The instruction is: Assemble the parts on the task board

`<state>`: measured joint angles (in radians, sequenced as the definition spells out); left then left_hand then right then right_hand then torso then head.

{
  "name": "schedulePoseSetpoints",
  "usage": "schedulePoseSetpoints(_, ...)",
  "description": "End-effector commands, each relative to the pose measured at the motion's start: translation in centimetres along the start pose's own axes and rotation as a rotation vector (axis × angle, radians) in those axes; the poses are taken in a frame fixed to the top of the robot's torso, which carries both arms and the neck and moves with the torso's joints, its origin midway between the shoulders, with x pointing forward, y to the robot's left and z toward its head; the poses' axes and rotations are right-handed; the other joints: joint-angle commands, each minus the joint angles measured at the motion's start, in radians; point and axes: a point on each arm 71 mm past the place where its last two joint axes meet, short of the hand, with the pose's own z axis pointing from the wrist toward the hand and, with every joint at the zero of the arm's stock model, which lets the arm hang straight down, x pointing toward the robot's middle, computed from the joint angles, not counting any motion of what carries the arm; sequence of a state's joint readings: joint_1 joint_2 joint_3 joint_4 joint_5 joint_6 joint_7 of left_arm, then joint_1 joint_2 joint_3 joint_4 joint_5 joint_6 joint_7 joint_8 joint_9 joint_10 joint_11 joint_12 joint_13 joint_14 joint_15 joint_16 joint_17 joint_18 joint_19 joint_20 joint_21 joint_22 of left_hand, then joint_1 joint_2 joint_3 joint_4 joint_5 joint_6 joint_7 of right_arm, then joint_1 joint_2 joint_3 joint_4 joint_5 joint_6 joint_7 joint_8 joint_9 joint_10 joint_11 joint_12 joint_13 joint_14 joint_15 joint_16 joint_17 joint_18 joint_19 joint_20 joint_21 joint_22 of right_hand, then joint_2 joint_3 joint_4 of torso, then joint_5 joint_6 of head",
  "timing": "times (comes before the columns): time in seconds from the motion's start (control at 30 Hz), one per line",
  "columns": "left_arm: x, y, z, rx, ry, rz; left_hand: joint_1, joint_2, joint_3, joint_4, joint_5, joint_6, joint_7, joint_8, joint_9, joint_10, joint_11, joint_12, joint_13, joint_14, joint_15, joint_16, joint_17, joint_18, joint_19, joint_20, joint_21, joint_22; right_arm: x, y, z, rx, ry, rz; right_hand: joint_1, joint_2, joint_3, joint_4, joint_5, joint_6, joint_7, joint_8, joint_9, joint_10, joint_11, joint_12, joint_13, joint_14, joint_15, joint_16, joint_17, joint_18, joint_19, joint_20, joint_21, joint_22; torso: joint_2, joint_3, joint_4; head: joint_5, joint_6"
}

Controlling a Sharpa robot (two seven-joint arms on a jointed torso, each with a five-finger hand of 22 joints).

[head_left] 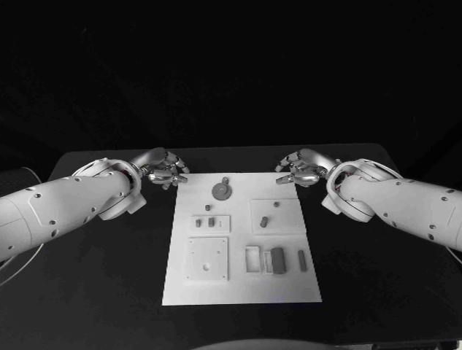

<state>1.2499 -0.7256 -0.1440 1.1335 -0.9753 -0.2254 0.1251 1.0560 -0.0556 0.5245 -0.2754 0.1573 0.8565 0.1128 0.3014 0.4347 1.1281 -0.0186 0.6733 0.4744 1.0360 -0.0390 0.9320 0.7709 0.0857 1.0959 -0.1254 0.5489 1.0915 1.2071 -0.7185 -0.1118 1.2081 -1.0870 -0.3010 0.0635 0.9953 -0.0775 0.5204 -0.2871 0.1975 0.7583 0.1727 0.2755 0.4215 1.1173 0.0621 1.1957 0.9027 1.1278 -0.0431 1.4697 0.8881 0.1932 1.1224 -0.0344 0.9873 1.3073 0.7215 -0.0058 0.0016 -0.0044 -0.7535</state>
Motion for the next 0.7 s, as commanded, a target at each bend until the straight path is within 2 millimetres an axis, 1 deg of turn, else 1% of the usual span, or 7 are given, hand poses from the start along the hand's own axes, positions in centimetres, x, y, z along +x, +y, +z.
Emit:
schedulePoseSetpoints(0.03, -0.1, -0.4, -0.1, 0.0, -0.047, -0.191, -0.017, -0.003, 0.001, -0.008, -0.014, 0.017, 0.043, 0.004, 0.005, -0.069, 0.075, -0.094, -0.055, -0.04, 0.031, -0.094, -0.042, -0.015, -0.049, 0.019, -0.079, -0.055, 0.0, 0.5, -0.3, -0.054, -0.015, -0.009, 0.018, 0.0, -0.001, -0.005, 0.004, 0.01, 0.0, 0.005, 0.002, 0.003, -0.004, 0.006, -0.001, 0.005, -0.006, 0.006, -0.001, 0.069, 0.0, -0.005, 0.0, 0.015, 0.001, 0.0003, -0.0007, -0.003, 0.005)
schedulePoseSetpoints(0.1, 0.1, -0.8, -0.4, 0.01, -0.056, -0.236, -0.031, -0.012, -0.009, -0.01, -0.044, -0.003, 0.046, 0.004, 0.012, -0.069, 0.1, -0.213, -0.116, -0.062, 0.073, -0.22, -0.092, -0.018, -0.085, 0.061, -0.176, -0.135, 0.1, 0.5, -0.7, -0.065, -0.013, -0.031, 0.037, -0.004, -0.004, -0.005, 0.004, 0.015, -0.001, 0.009, 0.004, 0.003, -0.006, 0.006, -0.002, 0.005, -0.007, 0.006, -0.001, 0.069, 0.0, -0.005, 0.001, 0.015, 0.001, -0.0001, -0.0004, -0.006, 0.006)
schedulePoseSetpoints(0.2, 0.3, -1.1, -0.8, 0.026, -0.045, -0.31, -0.061, -0.033, -0.051, -0.012, -0.065, -0.04, 0.042, -0.007, 0.01, -0.098, 0.132, -0.316, -0.164, -0.124, 0.12, -0.336, -0.136, -0.022, -0.154, 0.104, -0.269, -0.202, 0.6, 0.2, -1.3, -0.073, -0.006, -0.052, 0.053, -0.008, -0.009, -0.006, 0.004, 0.018, -0.003, 0.011, 0.005, 0.004, -0.007, 0.006, -0.002, 0.006, -0.008, 0.006, -0.001, 0.069, 0.0, -0.005, 0.001, 0.015, 0.0, -0.0003, -0.0023, -0.007, 0.01)
schedulePoseSetpoints(0.23, 0.4, -1.1, -0.9, 0.037, -0.031, -0.338, -0.073, -0.039, -0.068, -0.013, -0.084, -0.05, 0.039, -0.011, 0.009, -0.111, 0.137, -0.342, -0.178, -0.143, 0.133, -0.365, -0.148, -0.022, -0.173, 0.118, -0.292, -0.22, 0.8, 0.0, -1.5, -0.073, -0.003, -0.058, 0.056, -0.01, -0.01, -0.006, 0.004, 0.019, -0.003, 0.012, 0.005, 0.004, -0.007, 0.006, -0.002, 0.006, -0.009, 0.006, -0.001, 0.069, 0.0, -0.005, 0.001, 0.015, 0.0, -0.0006, -0.0024, -0.007, 0.012)
schedulePoseSetpoints(0.37, 0.2, -1.0, -1.4, 0.081, -0.022, -0.395, -0.095, -0.045, -0.12, -0.014, -0.099, -0.075, 0.043, -0.019, 0.009, -0.162, 0.149, -0.43, -0.224, -0.196, 0.172, -0.449, -0.182, -0.016, -0.223, 0.154, -0.357, -0.27, 1.3, -0.6, -1.8, -0.073, 0.0, -0.102, 0.066, -0.014, -0.014, -0.006, 0.004, 0.022, -0.004, 0.013, 0.006, 0.006, -0.008, 0.007, -0.003, 0.007, -0.009, 0.006, -0.001, 0.069, 0.0, -0.004, 0.002, 0.015, 0.0, -0.0006, -0.002, -0.01, 0.018)
schedulePoseSetpoints(0.47, 0.2, -0.9, -1.7, 0.094, -0.031, -0.426, -0.084, -0.036, -0.135, -0.014, -0.097, -0.077, 0.044, -0.018, 0.01, -0.173, 0.149, -0.467, -0.248, -0.206, 0.182, -0.481, -0.195, -0.01, -0.231, 0.168, -0.379, -0.289, 2.0, -1.1, -2.2, -0.069, 0.01, -0.12, 0.071, -0.017, -0.018, -0.005, 0.004, 0.026, -0.005, 0.016, 0.007, 0.008, -0.009, 0.007, -0.003, 0.009, -0.01, 0.007, -0.001, 0.069, 0.001, -0.004, 0.002, 0.015, 0.0, 0.0001, -0.0006, -0.014, 0.02)
schedulePoseSetpoints(0.7, 0.3, -1.1, -1.9, 0.107, -0.043, -0.477, -0.055, -0.012, -0.136, -0.012, -0.089, -0.065, 0.053, -0.011, 0.013, -0.143, 0.155, -0.481, -0.262, -0.193, 0.18, -0.495, -0.198, -0.007, -0.218, 0.169, -0.386, -0.301, 3.7, -1.7, -2.4, -0.072, 0.026, -0.168, 0.074, -0.021, -0.023, -0.005, 0.004, 0.031, -0.006, 0.018, 0.009, 0.01, -0.01, 0.008, -0.003, 0.011, -0.012, 0.008, -0.001, 0.069, 0.004, -0.004, 0.004, 0.015, 0.001, -0.0024, 0.0004, -0.02, 0.023)
